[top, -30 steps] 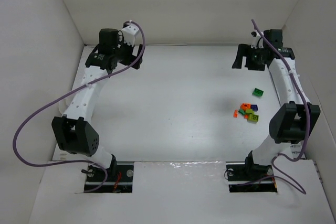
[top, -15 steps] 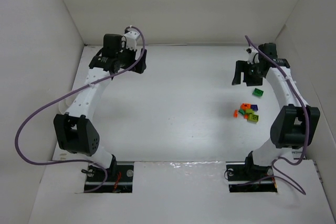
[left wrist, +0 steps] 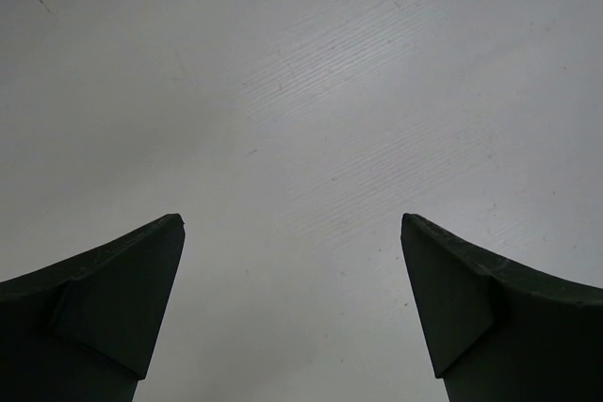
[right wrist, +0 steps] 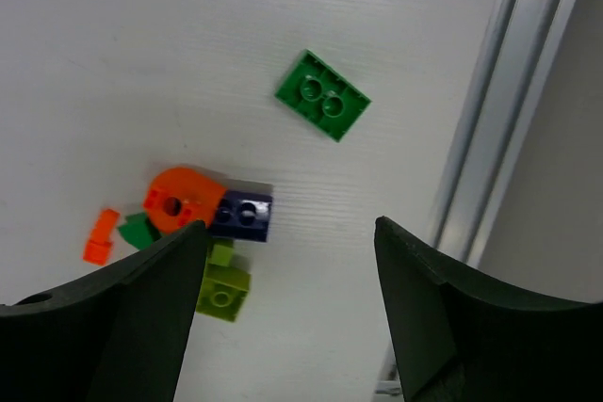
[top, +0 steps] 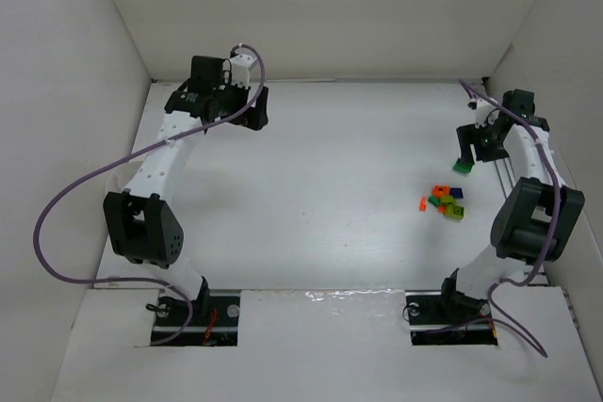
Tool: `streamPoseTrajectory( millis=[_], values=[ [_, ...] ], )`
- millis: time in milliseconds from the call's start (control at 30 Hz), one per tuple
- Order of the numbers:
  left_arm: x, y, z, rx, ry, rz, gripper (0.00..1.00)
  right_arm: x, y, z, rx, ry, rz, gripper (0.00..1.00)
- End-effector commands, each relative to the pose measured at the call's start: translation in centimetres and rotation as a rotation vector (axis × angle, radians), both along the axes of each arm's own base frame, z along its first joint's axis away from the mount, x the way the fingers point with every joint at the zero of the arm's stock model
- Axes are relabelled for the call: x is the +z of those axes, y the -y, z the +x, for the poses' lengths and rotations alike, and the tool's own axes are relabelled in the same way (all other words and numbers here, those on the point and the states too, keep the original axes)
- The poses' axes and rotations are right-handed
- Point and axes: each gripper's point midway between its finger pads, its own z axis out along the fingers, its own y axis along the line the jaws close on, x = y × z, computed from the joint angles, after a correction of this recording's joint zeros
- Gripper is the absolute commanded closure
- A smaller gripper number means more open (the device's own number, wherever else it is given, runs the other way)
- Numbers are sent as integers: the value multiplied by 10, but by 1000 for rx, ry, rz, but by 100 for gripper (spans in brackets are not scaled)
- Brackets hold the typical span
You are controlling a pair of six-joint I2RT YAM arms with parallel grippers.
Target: Sort the legos into containers by color
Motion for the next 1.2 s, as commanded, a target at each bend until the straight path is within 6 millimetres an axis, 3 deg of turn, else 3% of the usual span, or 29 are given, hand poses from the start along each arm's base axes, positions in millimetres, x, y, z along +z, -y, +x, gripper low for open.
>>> streamPoseTrajectory(
  millis=[0,67,100,233,567,700,767,1167],
  values=[
    [14,8,2,-63,15,-3,1,7,25,19,256,17,-118,23],
    [19,9,6,-63,19,-3,0,-1,35,16,291,-27,-113,22],
    [18,9,6,-63,7,-1,0,1,38,22,315,-26,-127,22],
    [13,16,12,-97,-27,-13,0,-22,51,36,406,-75,-150,17],
    [-1,15,23,-83,-58,6,0,-38,57,31,561,-172,-174,17],
    [-12,16,28,-77,-85,4,0,-49,51,36,592,-196,-174,17],
    [-4,17,31,-77,-64,0,0,-53,47,37,602,-204,-168,17],
    [-7,14,33,-62,-71,15,0,-70,30,62,669,-219,-177,17]
  ],
)
